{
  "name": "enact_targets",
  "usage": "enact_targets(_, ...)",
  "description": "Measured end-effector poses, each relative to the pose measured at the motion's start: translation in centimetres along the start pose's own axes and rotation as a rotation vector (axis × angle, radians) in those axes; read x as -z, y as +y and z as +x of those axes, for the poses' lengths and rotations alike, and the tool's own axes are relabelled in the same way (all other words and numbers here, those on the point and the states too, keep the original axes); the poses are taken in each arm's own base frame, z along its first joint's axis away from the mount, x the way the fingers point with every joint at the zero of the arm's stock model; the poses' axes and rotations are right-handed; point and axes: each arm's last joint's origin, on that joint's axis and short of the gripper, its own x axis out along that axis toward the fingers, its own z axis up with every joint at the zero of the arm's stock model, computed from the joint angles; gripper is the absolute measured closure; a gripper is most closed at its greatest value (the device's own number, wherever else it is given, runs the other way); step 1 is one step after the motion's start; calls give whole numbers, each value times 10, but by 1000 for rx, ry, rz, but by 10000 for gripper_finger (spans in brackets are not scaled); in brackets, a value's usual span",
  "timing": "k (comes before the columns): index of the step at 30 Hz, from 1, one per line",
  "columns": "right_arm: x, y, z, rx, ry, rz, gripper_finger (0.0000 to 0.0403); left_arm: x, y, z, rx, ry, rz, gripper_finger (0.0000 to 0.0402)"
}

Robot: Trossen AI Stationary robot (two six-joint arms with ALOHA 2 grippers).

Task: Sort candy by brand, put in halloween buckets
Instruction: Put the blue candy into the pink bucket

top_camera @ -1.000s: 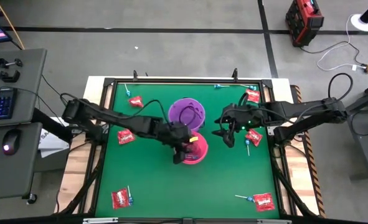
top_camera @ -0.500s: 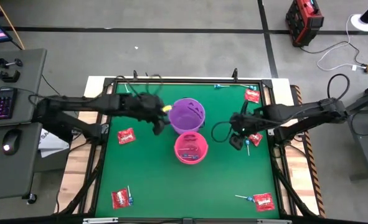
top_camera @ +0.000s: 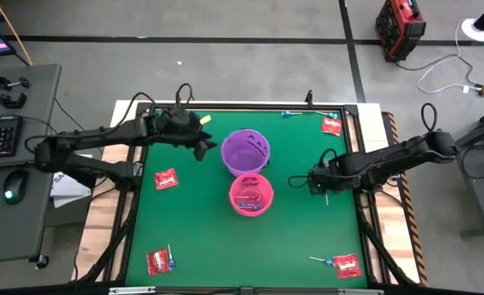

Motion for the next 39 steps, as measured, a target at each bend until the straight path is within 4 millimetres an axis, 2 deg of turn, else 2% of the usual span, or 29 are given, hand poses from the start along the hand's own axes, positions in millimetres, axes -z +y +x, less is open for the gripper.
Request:
enact_targets(5,0,6,6,6,7,31,155,-8,14,-2,64,-13,54,188)
enact_targets(14,-12,18,24,75,-34,71,164,-21,35,-6,14,-105,38,188)
enact_targets(20,-21,24,36,128,-12,93,226,-25,36,-8,82,-131,27,188)
enact_targets(25,-22,27,36,123,24,24,292,-26,36,-8,86,-144,20,188)
enact_targets(27,-20,26,31,140,47,-23,327,-26,36,-8,85,-144,20,188)
enact_targets(31,-16,31,1,104,41,-107,390,-29,37,-16,79,-170,19,188)
enact_targets(34,-15,33,-30,59,-26,-141,391,-36,39,-26,64,-223,23,188)
enact_targets(39,-19,59,-88,-295,-257,-284,400,-47,44,-36,45,-329,52,188)
